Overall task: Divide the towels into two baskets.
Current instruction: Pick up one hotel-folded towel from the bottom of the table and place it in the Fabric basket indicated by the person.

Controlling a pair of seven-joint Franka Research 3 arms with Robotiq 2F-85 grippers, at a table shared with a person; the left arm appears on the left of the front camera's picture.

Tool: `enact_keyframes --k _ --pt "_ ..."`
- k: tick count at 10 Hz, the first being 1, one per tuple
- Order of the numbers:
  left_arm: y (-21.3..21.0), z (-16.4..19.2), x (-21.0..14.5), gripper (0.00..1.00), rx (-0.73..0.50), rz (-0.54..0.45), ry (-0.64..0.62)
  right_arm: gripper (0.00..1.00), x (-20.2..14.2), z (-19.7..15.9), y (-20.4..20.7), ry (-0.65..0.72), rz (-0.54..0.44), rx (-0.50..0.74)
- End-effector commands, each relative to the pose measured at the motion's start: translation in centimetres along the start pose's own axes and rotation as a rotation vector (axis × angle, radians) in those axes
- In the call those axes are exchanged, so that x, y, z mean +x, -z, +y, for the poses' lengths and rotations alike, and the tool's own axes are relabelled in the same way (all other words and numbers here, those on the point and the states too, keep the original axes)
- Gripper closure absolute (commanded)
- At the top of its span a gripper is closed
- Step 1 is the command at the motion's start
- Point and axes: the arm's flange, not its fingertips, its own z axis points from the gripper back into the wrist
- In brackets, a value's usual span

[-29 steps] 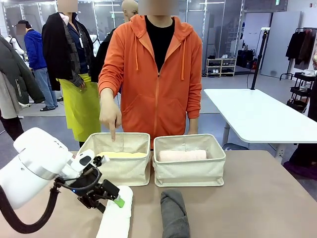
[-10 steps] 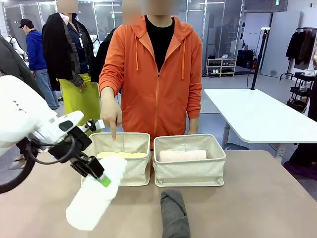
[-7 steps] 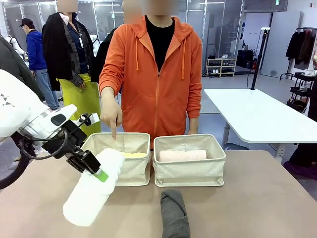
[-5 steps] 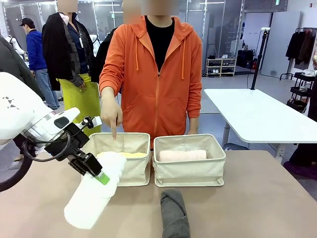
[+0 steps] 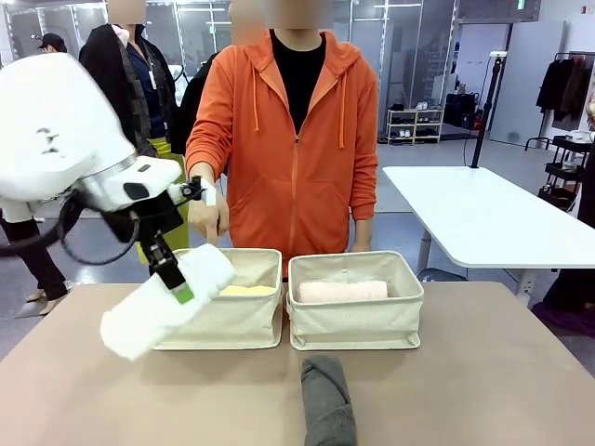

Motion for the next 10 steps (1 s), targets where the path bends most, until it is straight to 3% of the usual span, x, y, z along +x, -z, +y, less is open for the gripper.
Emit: enact_keyframes --k 1,5,7,8,10 --pt "0.3 4.9 3.2 0.63 0.09 0.129 0.233 0.0 0.1 0.2 -0.1 -0.007 0.0 0.011" --pt "1.9 10.8 7.5 0.63 0.173 0.222 0.489 0.0 0.1 0.2 -0.1 -0.007 0.0 0.011" --pt "4.4 12.3 8.9 0.63 0.195 0.244 0.545 0.0 0.1 0.2 -0.1 -0.007 0.0 0.011" --pt "5.9 12.4 9.5 0.63 0.163 0.208 0.588 0.0 0.1 0.2 -0.1 -0.007 0.0 0.011" --pt "8.8 12.9 10.3 0.63 0.173 0.252 0.621 0.0 0.1 0.2 -0.1 -0.007 0.0 0.011"
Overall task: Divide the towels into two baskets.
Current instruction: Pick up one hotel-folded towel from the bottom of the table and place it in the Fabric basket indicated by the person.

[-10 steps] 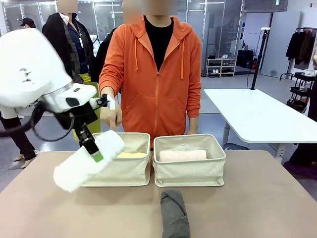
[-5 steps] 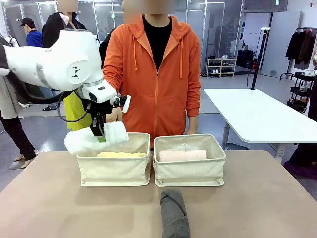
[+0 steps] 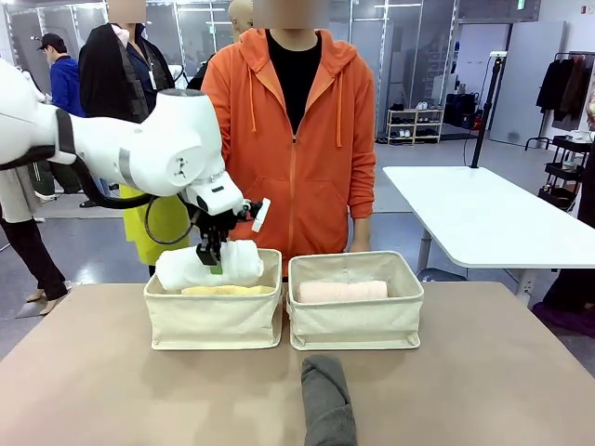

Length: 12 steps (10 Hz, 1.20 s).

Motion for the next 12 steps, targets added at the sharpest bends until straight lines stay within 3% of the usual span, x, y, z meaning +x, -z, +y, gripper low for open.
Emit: enact_keyframes --k 1,3,4,6,7,11,12 --pt "1.4 1.1 -0.1 0.63 0.003 0.016 0.036 0.0 0.0 0.2 0.0 -0.007 0.0 0.012" --pt "3.0 1.1 0.3 0.63 -0.036 0.017 0.047 0.0 0.0 0.2 0.0 -0.007 0.0 0.012" --pt "3.3 1.0 0.5 0.5 -0.048 0.02 0.045 0.0 0.0 0.2 0.0 -0.007 0.0 0.012" --pt "3.2 0.8 0.5 0.07 -0.043 0.043 0.032 0.0 0.0 0.2 0.0 -0.007 0.0 0.012" --pt "3.3 0.7 0.6 0.0 -0.044 0.04 0.029 0.0 0.0 0.2 0.0 -0.007 0.0 0.012" --pt "2.3 0.3 0.5 0.0 0.001 0.043 -0.012 0.0 0.0 0.2 0.0 -0.007 0.0 0.012" --pt "3.4 0.7 1.0 0.0 -0.037 0.012 0.026 0.0 0.0 0.2 0.0 -0.007 0.0 0.012"
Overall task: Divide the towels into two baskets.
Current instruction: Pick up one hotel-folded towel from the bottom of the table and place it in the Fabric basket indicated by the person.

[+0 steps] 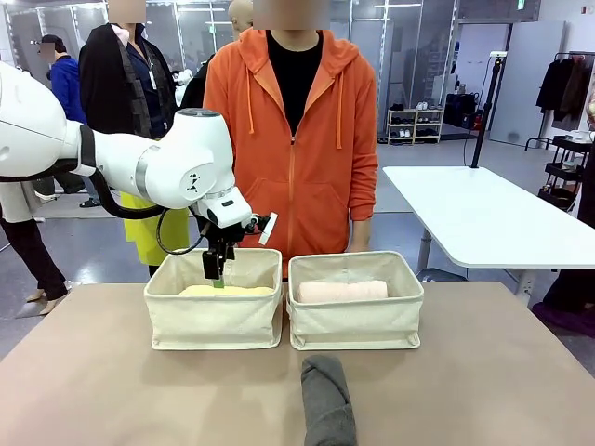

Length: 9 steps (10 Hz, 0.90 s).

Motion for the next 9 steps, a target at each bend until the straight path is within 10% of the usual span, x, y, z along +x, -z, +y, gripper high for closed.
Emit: enact_keyframes --k 1,9 --pt "0.43 -0.06 0.02 0.0 -0.009 0.0 0.009 0.0 -0.05 0.2 -0.04 -0.007 0.0 0.012" --pt "0.43 -0.06 0.02 0.0 -0.009 0.0 0.009 0.0 -0.05 0.2 -0.04 -0.007 0.0 0.012"
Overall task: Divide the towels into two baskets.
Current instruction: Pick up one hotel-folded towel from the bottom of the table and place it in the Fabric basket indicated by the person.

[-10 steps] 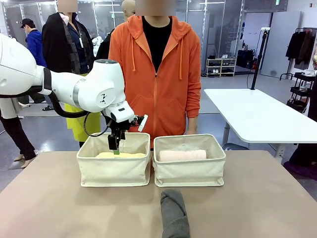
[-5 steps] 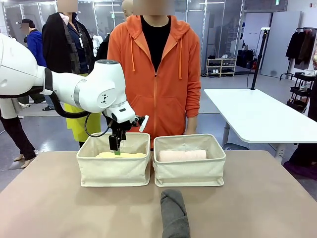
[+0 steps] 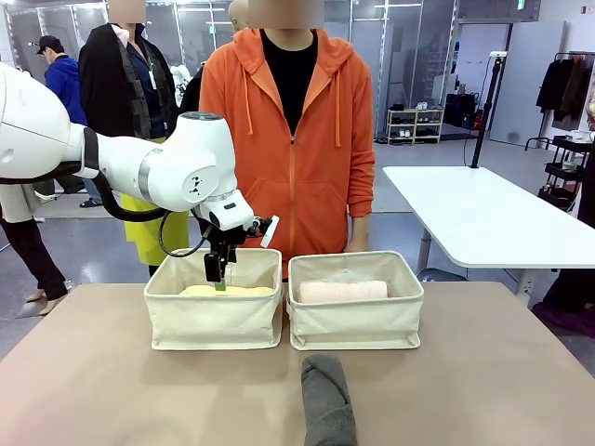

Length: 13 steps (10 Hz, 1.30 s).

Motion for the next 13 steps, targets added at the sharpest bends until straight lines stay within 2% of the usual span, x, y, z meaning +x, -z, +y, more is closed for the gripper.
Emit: enact_keyframes --k 1,2,3,4,6,7,8,9,10,12,13 --pt "0.0 0.0 -0.3 0.0 0.0 0.001 0.003 0.0 0.0 0.2 0.0 -0.007 0.0 0.012" --pt "0.0 0.0 0.0 0.0 0.0 0.0 0.0 0.0 0.0 0.2 0.0 -0.007 0.0 0.012" --pt "-2.3 0.2 -0.8 0.0 -0.105 -0.092 -0.087 0.0 0.0 0.2 0.0 -0.007 0.0 0.012" --pt "-4.4 -0.5 -2.4 0.0 -0.195 -0.134 -0.154 0.0 0.0 0.2 0.0 -0.007 0.0 0.012" --pt "-7.2 -3.4 -6.3 0.0 -0.282 -0.29 -0.306 0.0 0.0 0.2 0.0 -0.007 0.0 0.012" --pt "-7.9 -5.6 -9.5 0.0 -0.361 -0.367 -0.402 0.0 0.0 0.2 0.0 -0.007 0.0 0.012" --pt "-8.6 -8.3 -12.4 0.0 -0.387 -0.474 -0.514 0.0 0.0 0.2 0.0 -0.007 0.0 0.012" --pt "-9.4 -11.1 -15.3 0.0 -0.356 -0.606 -0.614 0.0 0.0 0.2 0.0 -0.007 0.0 0.012" --pt "-9.8 -14.1 -18.5 0.0 -0.334 -0.662 -0.708 0.0 0.0 0.2 0.0 -0.007 0.0 0.012" --pt "-10.6 -21.0 -26.5 0.0 -0.267 -0.858 -0.977 0.0 0.0 0.2 0.0 -0.007 0.0 0.012" --pt "-10.3 -24.3 -30.9 0.0 -0.316 -0.969 -1.06 0.0 0.0 0.2 0.0 -0.007 0.0 0.012"
